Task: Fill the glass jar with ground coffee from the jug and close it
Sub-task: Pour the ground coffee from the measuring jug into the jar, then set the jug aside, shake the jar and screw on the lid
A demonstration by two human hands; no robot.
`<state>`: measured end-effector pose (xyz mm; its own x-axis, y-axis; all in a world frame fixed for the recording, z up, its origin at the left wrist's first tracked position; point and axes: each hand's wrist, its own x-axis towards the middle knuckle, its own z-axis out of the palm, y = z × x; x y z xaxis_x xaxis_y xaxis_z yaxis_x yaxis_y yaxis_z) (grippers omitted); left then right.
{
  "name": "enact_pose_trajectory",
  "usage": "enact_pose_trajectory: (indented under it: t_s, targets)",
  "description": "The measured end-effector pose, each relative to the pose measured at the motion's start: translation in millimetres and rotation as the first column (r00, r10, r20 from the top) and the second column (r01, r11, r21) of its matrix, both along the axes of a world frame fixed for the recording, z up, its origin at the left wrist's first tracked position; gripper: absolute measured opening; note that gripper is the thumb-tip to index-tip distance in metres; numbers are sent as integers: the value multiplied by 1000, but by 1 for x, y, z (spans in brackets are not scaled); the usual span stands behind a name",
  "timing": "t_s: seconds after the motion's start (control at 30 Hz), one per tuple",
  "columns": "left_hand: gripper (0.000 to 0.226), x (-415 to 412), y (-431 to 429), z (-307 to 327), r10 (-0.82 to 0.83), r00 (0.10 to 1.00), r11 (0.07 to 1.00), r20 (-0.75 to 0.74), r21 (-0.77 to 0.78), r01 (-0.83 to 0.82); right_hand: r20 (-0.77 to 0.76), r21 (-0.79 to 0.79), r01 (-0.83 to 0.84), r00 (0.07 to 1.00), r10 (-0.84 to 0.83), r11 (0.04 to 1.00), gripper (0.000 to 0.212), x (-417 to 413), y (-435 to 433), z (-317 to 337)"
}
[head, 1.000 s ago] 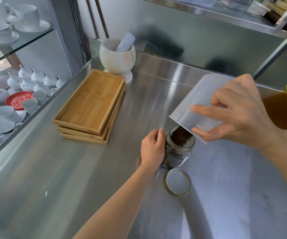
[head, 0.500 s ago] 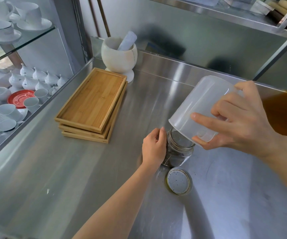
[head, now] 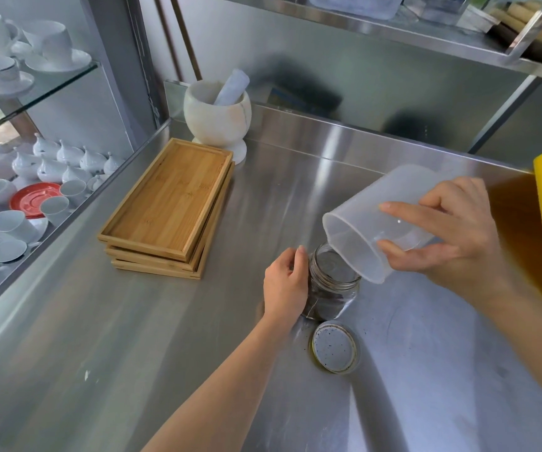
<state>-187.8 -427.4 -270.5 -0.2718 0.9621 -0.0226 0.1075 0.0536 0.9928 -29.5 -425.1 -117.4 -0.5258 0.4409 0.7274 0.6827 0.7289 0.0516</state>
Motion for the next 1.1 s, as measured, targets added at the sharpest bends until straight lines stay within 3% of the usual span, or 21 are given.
enact_pose_trajectory:
  t_s: [0.13, 0.23, 0.3, 0.4, 0.47, 0.57, 0.83, 1.1]
  targets:
    - [44, 0, -1, 1, -12, 1000, 1000, -2, 3, 12, -298, -169, 95, 944, -143, 981, 33, 6, -7, -15]
    - [44, 0, -1, 1, -16, 1000, 1000, -19, 2, 16, -510, -354, 137, 801, -313, 925, 28, 17, -9, -30]
    - [45, 0, -1, 1, -18, 1000, 1000, -23, 13, 18, -634, -459, 118, 651, -417, 881, 16, 26, -9, -41]
    - [48, -1, 0, 1, -28, 999, 999, -26, 17, 28, -791, -560, 0, 296, -535, 829, 9, 34, -11, -56]
    - [49, -1, 0, 1, -27, 999, 999, -27, 18, 27, -782, -620, -43, 103, -614, 783, 11, 41, -11, -68]
    - [48, -1, 0, 0, -17, 999, 1000, -36, 23, 18, -698, -704, -120, -59, -713, 699, 14, 53, -18, -90]
    - [43, -1, 0, 0, -12, 998, 999, -66, 33, 14, -525, -739, -299, -308, -794, 604, 7, 68, -32, -128]
    - [44, -1, 1, -1, -4, 997, 1000, -80, 19, 6, -554, -807, -120, -186, -811, 579, 31, 69, -34, -140]
